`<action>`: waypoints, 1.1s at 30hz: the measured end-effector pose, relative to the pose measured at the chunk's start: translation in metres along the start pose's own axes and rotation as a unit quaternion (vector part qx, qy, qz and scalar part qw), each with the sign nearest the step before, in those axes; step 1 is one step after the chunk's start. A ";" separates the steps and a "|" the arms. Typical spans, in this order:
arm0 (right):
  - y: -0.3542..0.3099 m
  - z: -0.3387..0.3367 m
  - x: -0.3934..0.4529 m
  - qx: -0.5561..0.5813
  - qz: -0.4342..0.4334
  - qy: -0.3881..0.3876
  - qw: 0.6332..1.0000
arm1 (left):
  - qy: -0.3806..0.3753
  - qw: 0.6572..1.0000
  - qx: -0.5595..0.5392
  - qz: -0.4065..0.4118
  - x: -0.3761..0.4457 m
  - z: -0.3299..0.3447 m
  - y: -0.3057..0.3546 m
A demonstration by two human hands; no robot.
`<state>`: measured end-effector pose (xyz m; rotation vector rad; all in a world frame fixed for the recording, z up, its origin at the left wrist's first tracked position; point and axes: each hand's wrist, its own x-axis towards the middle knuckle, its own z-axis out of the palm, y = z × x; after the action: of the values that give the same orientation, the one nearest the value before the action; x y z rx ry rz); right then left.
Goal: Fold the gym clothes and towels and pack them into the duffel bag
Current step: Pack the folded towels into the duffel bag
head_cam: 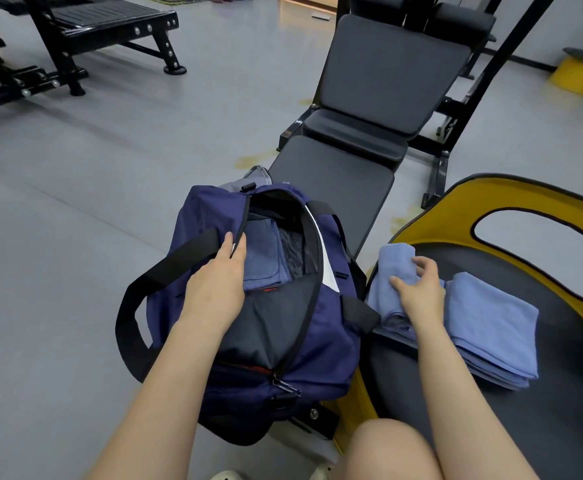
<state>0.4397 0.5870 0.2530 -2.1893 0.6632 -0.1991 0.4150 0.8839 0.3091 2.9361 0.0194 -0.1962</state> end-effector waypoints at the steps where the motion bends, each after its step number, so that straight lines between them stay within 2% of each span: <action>1: 0.002 -0.003 0.001 0.013 0.012 0.002 1.000 | 0.000 1.000 0.001 0.001 0.000 0.000 0.000; 4: 0.008 -0.008 0.004 -0.003 0.033 -0.007 0.999 | 0.002 1.000 -0.001 0.001 0.000 0.001 -0.001; 11: 0.013 -0.008 0.011 -0.030 0.070 -0.100 0.992 | -0.001 1.000 -0.006 -0.002 0.001 -0.001 -0.001; 18: 0.016 -0.013 0.010 -0.017 0.082 -0.128 0.988 | 0.016 0.998 -0.062 -0.008 0.005 0.002 -0.011; 26: 0.004 -0.012 0.001 0.008 0.037 -0.095 0.995 | 0.038 0.993 -0.112 -0.016 0.004 -0.007 -0.016; 33: -0.047 -0.023 -0.012 0.046 -0.020 -0.023 0.998 | 0.063 0.983 -0.173 -0.028 0.007 -0.010 -0.023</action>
<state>0.4402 0.6021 0.3049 -2.1133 0.5742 -0.1944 0.4224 0.9082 0.3133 2.5979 0.1410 -0.0117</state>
